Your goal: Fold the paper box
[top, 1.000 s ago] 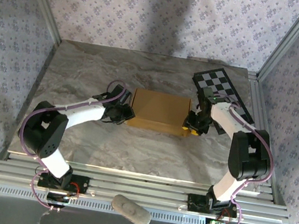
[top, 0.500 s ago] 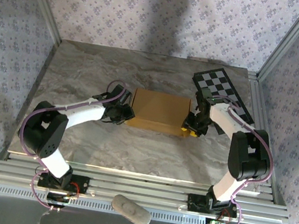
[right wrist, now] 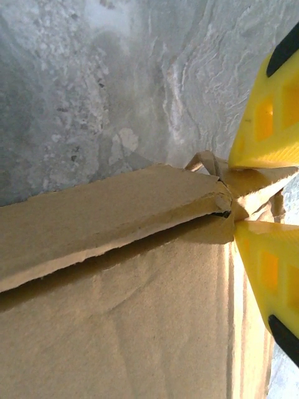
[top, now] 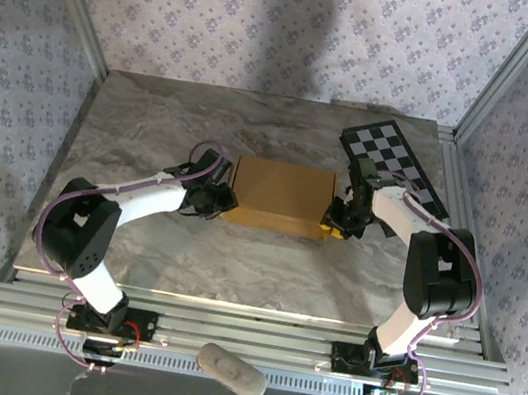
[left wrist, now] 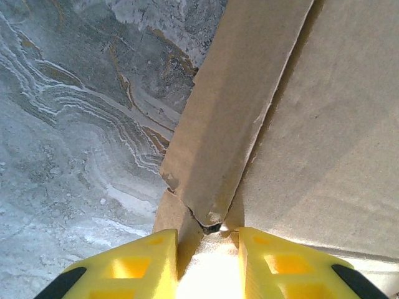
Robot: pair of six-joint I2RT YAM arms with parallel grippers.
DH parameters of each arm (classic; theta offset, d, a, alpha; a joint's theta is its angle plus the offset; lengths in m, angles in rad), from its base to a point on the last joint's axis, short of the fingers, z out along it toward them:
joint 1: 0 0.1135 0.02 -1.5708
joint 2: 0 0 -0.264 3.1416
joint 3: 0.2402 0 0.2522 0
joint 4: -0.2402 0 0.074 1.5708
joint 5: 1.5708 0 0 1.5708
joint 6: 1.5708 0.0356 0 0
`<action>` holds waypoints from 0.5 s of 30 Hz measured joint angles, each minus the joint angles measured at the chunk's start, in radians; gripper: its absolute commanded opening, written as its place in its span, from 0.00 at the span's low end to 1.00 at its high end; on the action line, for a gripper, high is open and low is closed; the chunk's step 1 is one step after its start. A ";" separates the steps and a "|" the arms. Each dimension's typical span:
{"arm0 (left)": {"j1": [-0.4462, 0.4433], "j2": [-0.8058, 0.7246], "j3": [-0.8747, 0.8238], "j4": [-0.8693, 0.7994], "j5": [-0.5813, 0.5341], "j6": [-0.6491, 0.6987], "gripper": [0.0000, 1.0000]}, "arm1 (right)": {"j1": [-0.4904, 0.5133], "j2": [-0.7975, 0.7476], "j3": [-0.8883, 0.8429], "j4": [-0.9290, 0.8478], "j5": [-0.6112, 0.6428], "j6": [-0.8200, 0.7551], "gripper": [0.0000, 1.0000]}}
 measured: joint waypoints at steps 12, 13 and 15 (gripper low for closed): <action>0.000 0.005 0.006 -0.003 0.000 0.006 0.28 | -0.031 -0.006 -0.030 0.063 -0.059 0.000 0.23; 0.000 0.005 0.006 -0.003 0.000 0.006 0.28 | -0.032 -0.006 -0.030 0.065 -0.059 0.000 0.21; 0.000 0.005 0.006 -0.004 0.000 0.006 0.28 | -0.032 -0.006 -0.032 0.072 -0.061 0.000 0.21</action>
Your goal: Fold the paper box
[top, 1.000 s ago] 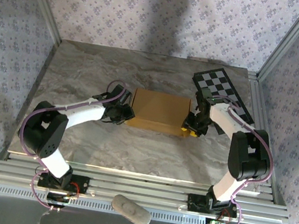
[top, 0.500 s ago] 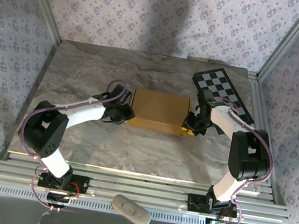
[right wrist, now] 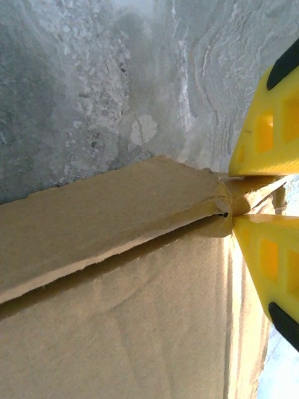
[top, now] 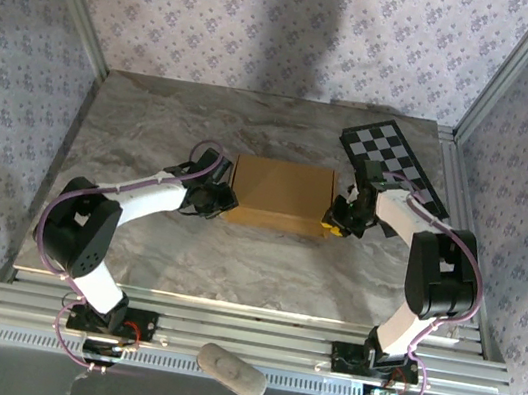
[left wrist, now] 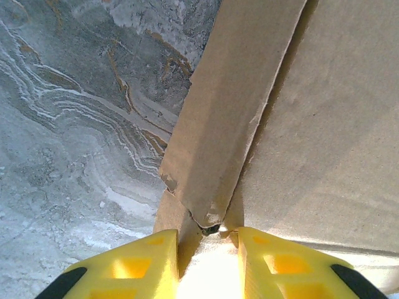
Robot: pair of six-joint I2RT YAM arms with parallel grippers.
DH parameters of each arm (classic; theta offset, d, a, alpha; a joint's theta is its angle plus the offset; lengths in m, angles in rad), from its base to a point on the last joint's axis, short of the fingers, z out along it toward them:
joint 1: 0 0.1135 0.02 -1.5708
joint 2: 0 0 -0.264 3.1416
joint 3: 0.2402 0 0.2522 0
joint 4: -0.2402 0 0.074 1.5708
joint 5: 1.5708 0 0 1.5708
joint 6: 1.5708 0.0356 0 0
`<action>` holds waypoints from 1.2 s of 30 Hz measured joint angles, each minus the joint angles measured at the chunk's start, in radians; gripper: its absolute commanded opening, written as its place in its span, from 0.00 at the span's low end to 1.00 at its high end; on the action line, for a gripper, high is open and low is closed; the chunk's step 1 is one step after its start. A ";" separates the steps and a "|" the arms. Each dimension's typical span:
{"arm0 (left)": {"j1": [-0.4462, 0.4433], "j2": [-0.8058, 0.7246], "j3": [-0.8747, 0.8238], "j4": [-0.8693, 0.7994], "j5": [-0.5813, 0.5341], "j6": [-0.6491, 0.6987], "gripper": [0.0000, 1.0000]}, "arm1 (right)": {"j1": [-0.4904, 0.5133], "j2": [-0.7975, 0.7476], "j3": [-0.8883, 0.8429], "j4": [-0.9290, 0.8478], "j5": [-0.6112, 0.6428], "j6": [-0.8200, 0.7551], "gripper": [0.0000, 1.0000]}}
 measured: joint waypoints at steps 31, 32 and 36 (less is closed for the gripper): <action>0.057 0.013 0.110 -0.180 -0.014 0.023 0.47 | -0.001 0.000 -0.023 0.112 0.019 -0.125 0.17; 0.057 0.019 0.117 -0.178 -0.013 0.021 0.48 | -0.002 0.000 -0.023 0.114 0.021 -0.125 0.17; 0.057 0.060 0.142 -0.178 -0.006 0.015 0.55 | -0.002 0.000 -0.026 0.126 0.026 -0.132 0.17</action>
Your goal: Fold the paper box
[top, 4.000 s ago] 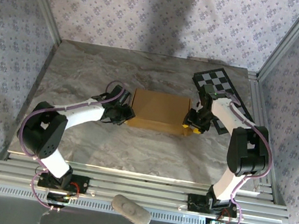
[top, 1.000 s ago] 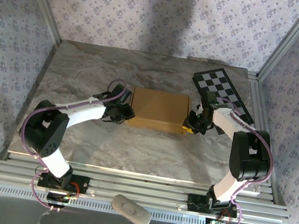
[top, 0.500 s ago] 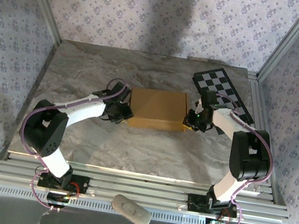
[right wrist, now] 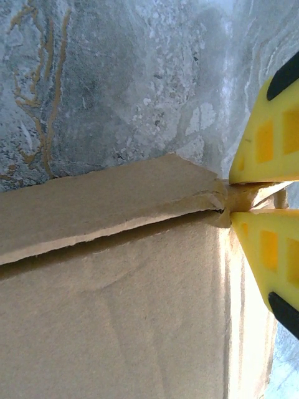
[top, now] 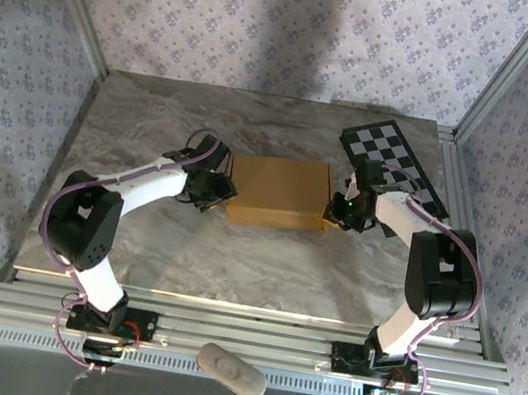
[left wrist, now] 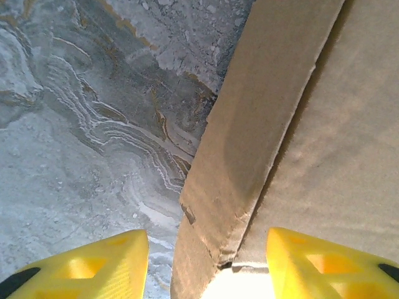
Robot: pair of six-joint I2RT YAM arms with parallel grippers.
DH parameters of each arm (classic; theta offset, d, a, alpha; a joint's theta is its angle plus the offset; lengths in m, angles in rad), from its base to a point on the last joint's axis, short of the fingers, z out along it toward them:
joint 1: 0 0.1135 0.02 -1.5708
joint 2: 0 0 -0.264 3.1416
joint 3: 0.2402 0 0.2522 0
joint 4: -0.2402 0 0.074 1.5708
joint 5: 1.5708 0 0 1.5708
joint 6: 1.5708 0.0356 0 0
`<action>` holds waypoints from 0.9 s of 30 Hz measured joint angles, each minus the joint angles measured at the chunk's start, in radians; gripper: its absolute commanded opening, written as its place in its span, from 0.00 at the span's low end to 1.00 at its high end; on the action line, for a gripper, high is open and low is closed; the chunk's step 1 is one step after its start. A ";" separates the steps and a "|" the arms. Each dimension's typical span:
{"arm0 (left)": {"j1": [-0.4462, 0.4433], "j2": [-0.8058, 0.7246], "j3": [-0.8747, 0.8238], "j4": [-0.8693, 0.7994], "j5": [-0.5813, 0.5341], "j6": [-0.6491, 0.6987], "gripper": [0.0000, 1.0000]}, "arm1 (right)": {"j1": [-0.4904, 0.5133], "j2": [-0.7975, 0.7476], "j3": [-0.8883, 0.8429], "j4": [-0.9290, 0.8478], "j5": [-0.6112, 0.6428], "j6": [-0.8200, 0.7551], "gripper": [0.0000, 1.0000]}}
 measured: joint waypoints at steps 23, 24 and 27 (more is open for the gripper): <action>0.030 0.200 0.260 -0.160 0.012 0.065 0.41 | -0.009 -0.038 -0.122 0.241 0.002 -0.079 0.18; 0.032 0.201 0.260 -0.160 0.016 0.068 0.41 | -0.010 -0.039 -0.128 0.254 0.000 -0.082 0.18; 0.037 0.202 0.263 -0.163 0.027 0.071 0.39 | -0.010 -0.040 -0.132 0.275 0.009 -0.088 0.18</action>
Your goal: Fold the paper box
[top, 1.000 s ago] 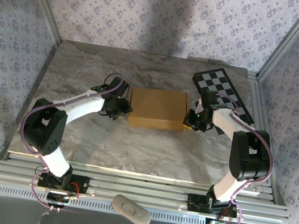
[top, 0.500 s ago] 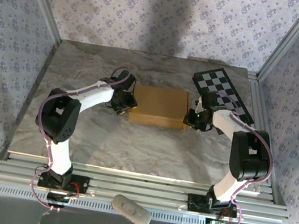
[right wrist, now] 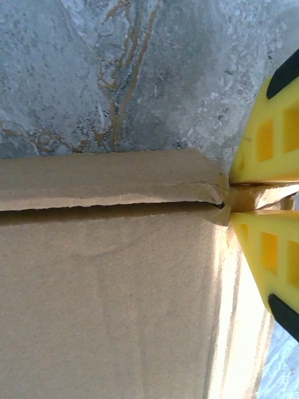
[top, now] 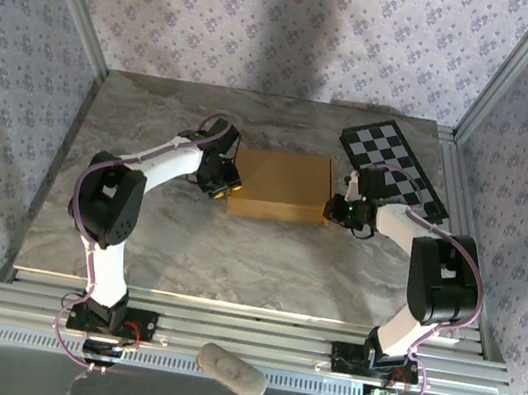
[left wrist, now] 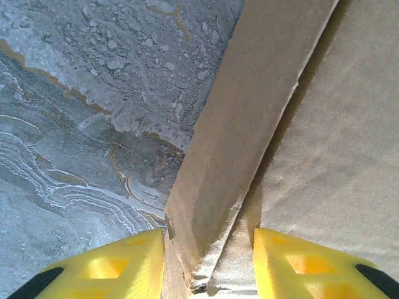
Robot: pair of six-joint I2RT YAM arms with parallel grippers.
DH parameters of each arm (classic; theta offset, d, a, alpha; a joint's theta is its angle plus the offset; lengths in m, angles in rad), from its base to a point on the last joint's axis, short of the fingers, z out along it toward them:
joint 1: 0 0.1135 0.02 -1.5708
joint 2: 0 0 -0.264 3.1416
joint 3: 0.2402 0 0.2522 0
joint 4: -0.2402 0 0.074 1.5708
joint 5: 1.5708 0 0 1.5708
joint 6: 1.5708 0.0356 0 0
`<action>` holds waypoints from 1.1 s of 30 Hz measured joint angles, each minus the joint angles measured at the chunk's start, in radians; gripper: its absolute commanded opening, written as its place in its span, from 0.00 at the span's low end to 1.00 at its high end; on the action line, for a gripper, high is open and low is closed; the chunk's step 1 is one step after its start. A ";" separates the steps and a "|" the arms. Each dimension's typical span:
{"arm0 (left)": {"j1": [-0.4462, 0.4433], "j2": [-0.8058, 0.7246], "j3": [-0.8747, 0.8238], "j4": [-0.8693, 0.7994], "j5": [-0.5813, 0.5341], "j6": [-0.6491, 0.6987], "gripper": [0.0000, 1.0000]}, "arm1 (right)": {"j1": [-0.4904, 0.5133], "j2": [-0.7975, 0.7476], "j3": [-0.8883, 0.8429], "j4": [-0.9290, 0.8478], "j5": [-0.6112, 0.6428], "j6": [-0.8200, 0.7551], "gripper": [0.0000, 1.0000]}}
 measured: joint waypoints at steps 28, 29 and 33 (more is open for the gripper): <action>0.009 0.002 -0.015 0.038 0.040 -0.047 0.34 | 0.009 -0.025 -0.021 0.002 0.055 0.035 0.28; 0.009 0.002 -0.015 0.038 0.040 -0.050 0.34 | 0.008 -0.025 -0.021 0.002 0.054 0.036 0.28; 0.009 0.002 -0.019 0.055 0.040 -0.058 0.33 | 0.002 -0.027 -0.021 -0.005 0.046 0.036 0.27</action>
